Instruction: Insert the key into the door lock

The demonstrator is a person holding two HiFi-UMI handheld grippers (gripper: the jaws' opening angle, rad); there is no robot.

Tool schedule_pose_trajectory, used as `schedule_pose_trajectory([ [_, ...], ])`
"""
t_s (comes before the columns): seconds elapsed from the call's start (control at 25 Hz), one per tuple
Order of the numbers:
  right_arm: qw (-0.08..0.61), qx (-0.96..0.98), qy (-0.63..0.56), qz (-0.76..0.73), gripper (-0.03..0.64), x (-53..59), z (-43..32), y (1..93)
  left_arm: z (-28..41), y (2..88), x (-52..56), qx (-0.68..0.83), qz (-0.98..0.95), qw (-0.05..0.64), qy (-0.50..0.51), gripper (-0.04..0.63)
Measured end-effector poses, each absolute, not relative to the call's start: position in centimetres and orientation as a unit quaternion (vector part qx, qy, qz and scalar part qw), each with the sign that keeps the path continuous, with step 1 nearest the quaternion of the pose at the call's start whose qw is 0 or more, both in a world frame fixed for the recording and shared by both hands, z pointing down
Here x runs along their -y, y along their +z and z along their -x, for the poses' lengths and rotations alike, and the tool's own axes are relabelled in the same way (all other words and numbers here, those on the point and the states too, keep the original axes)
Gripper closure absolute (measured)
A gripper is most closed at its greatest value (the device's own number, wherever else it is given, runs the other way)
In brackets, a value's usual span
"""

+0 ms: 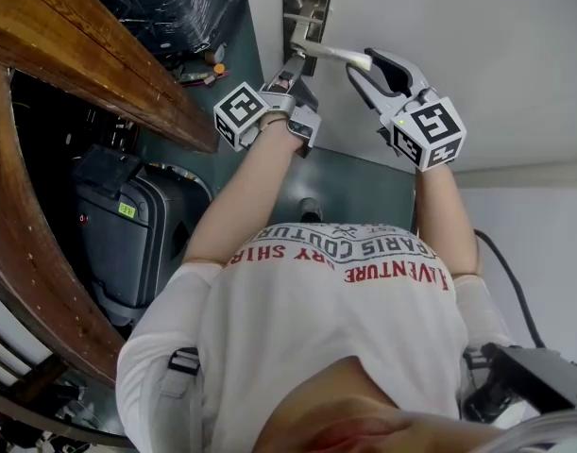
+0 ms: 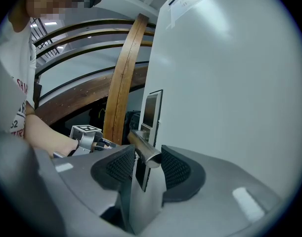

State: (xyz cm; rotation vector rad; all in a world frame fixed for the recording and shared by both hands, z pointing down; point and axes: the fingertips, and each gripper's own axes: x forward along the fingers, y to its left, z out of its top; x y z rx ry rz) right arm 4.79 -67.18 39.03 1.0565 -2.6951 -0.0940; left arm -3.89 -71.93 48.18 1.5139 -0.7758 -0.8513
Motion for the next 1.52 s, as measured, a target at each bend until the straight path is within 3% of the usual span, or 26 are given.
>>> schedule_pose_trajectory([
  [0.2, 0.132, 0.92, -0.041, -0.366, 0.453, 67.1, -4.6, 39.0, 4.1, 47.5, 71.7, 0.368, -0.71, 0.516, -0.306, 0.572],
  [0.4, 0.147, 0.909, -0.056, -0.385, 0.453, 65.9, -5.4, 38.4, 5.4, 47.2, 69.4, 0.41, -0.781, 0.428, -0.2, 0.531],
  [0.6, 0.154, 0.912, -0.018, -0.38, 0.454, 58.9, -4.5, 37.2, 6.8, 43.8, 61.7, 0.42, -0.858, 0.287, -0.072, 0.532],
  [0.64, 0.153, 0.913, -0.006, -0.378, 0.464, 57.1, -4.1, 36.9, 6.8, 42.6, 59.8, 0.416, -0.873, 0.25, -0.046, 0.532],
  [0.76, 0.148, 0.921, 0.012, -0.361, 0.615, 50.6, -2.6, 36.2, 6.6, 39.4, 53.2, 0.394, -0.904, 0.162, 0.015, 0.584],
  [0.84, 0.153, 0.927, 0.01, -0.342, 0.615, 46.2, -1.0, 36.3, 6.0, 38.1, 48.4, 0.354, -0.925, 0.13, 0.042, 0.594],
  [1.04, 0.163, 0.932, 0.02, -0.324, 0.615, 37.1, 2.0, 36.9, 5.9, 36.6, 37.8, 0.293, -0.948, 0.084, 0.086, 0.594],
  [1.24, 0.163, 0.937, 0.015, -0.308, 0.615, 30.3, 3.1, 35.7, 6.0, 35.0, 30.9, 0.285, -0.951, 0.089, 0.08, 0.594],
  [1.52, 0.151, 0.94, 0.012, -0.307, 0.615, 19.3, -0.7, 35.4, 2.3, 34.4, 19.7, 0.289, -0.951, 0.072, 0.087, 0.594],
])
